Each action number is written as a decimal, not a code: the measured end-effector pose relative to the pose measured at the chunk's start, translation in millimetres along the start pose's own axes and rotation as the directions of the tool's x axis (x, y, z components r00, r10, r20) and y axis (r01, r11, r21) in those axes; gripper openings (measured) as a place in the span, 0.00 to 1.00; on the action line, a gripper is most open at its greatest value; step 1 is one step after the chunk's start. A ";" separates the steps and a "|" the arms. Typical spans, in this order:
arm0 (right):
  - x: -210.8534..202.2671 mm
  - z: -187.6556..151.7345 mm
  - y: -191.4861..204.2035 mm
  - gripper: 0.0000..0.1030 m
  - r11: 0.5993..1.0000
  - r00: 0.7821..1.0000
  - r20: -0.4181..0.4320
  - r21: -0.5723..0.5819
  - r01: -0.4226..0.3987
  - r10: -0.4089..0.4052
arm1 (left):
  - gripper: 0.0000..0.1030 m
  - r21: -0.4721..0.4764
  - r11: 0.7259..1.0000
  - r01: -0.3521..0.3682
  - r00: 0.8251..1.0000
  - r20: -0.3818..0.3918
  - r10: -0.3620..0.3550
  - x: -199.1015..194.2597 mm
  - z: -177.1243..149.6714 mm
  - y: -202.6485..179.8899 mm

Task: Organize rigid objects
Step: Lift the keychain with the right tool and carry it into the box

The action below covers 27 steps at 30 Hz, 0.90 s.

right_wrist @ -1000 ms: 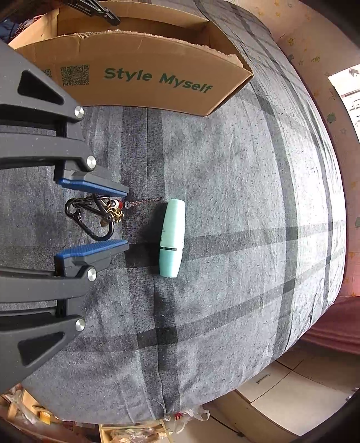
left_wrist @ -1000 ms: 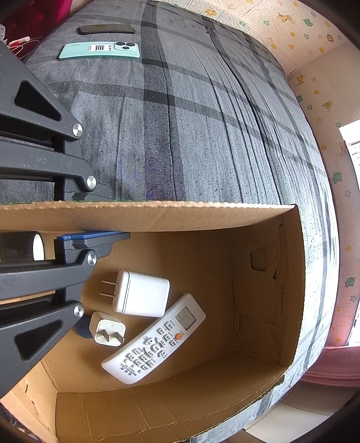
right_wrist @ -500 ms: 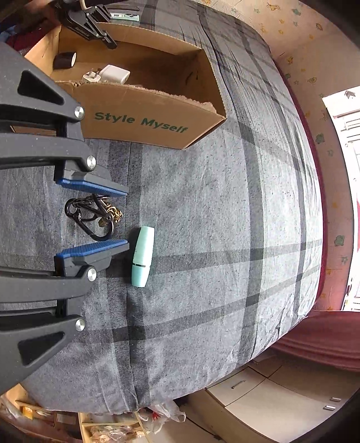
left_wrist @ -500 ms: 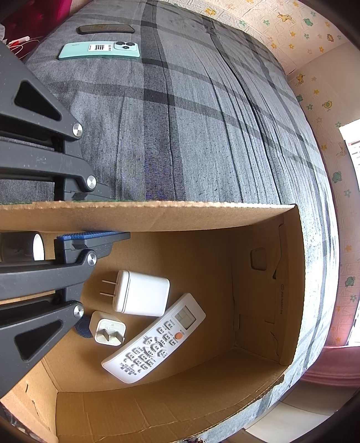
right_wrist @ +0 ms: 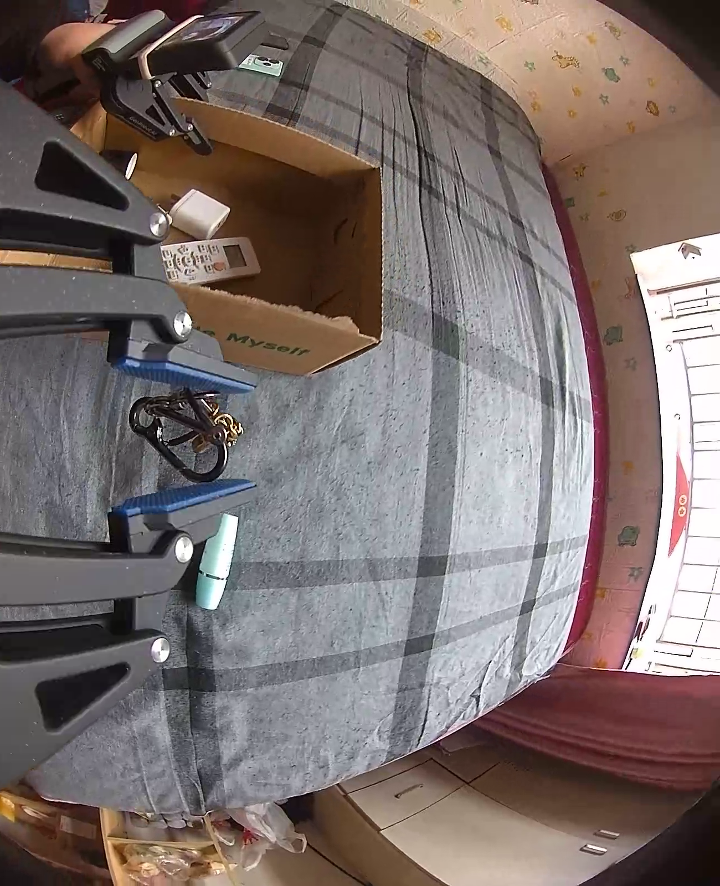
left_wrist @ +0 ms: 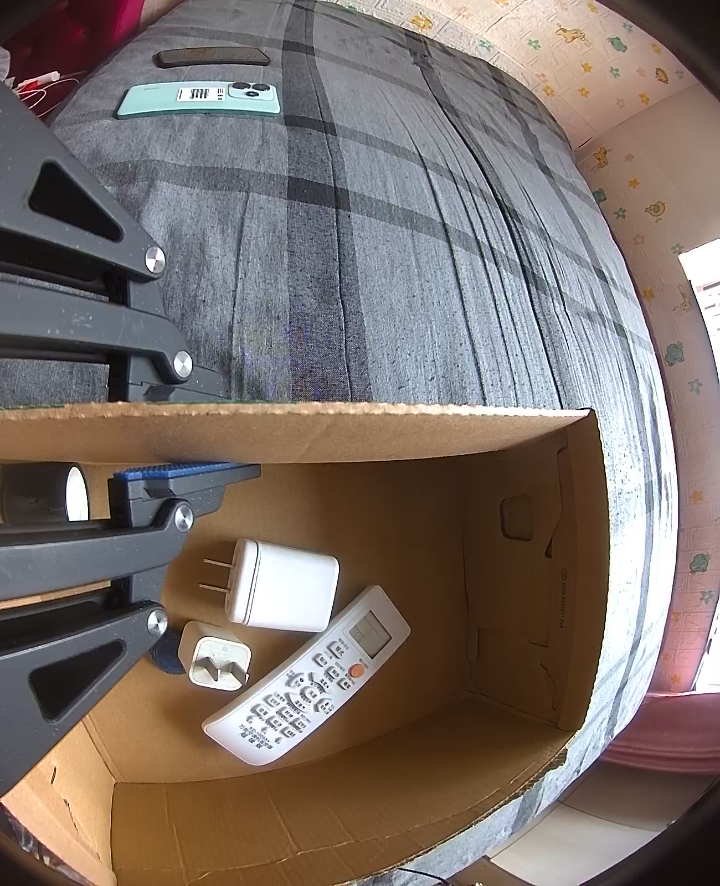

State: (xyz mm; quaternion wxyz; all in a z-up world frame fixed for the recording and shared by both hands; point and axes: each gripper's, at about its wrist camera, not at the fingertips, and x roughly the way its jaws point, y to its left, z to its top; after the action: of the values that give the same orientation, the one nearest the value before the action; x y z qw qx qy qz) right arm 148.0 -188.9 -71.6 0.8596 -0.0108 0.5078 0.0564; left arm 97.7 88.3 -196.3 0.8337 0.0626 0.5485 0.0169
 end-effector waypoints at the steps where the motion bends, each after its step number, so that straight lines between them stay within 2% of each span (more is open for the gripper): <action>1: -1.9 2.6 3.7 0.33 1.000 1.000 0.005 -0.006 -0.004 0.004 | 0.13 0.000 1.000 0.000 1.000 0.000 0.000 0.0 0.0 0.0; 15: -18.8 28.4 59.6 0.33 0.993 0.996 0.053 -0.096 -0.070 0.075 | 0.13 0.000 1.000 0.000 1.000 0.000 0.000 0.0 -0.3 -0.1; 27: -2.6 25.2 121.2 0.33 0.971 0.989 0.010 -0.191 -0.144 0.149 | 0.13 -0.001 1.000 0.001 1.000 0.000 -0.001 -0.1 -0.3 -0.3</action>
State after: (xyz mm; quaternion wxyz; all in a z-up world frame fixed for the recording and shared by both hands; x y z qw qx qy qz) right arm 155.7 -66.8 -52.5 0.8542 -0.0544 0.4891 0.1679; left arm 97.3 88.0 -196.4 0.8337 0.0620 0.5484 0.0167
